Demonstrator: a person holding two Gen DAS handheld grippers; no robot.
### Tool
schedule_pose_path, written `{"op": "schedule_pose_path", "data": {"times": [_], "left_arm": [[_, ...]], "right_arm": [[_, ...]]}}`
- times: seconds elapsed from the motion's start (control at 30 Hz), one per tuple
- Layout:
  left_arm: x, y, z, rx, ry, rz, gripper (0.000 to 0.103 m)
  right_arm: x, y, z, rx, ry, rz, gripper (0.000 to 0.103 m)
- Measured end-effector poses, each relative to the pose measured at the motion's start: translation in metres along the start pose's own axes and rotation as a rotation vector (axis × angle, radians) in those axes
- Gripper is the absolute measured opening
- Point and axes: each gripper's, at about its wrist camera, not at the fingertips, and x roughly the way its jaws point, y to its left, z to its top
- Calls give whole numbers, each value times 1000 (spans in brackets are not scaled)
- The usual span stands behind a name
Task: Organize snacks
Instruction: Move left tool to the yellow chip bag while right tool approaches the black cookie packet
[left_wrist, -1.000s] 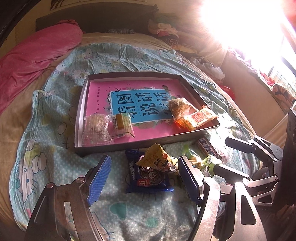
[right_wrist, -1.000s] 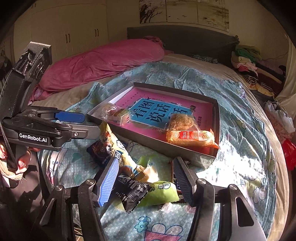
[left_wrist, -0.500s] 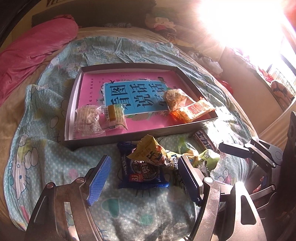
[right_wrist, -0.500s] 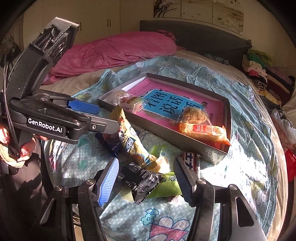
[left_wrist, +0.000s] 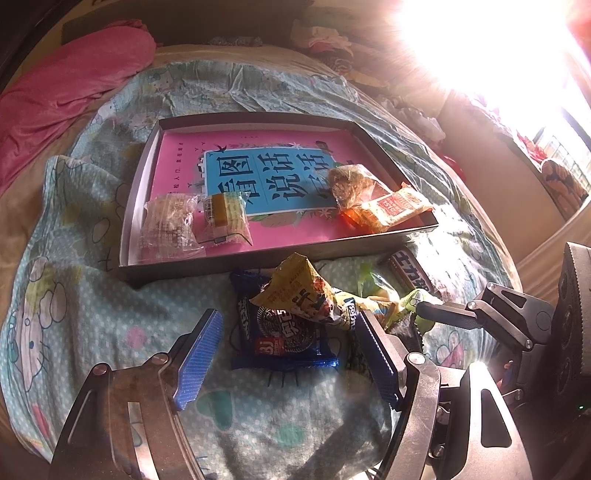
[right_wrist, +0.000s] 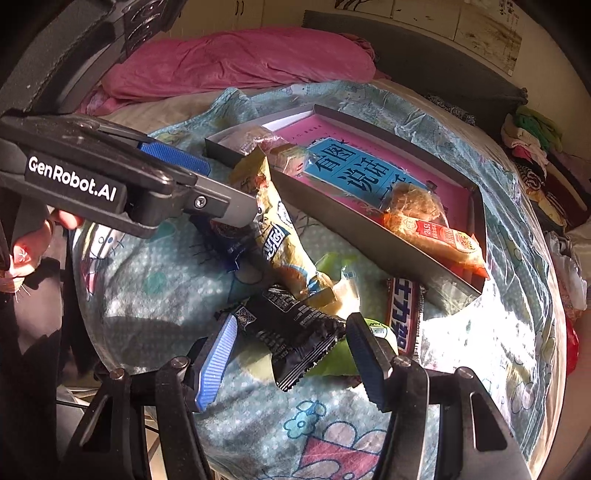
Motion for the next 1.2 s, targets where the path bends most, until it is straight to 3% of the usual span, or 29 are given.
{"op": "schedule_pose_path", "data": {"times": [0.4,0.63,0.93,1.2], "left_arm": [[14,6,3,-46,19,-33,76],[21,8,9,-79,18,-90,76],[27,5,20,-83,-3,-150,73],[36,11,25,-114,0,-160,57]], "right_arm": [[19,12,2,-99,29,-44,64],[21,15,3,-122,8,-47,66],[12,12,-1,-100,-9,33,58],[13,3,-1,-49,-5,121,58]]}}
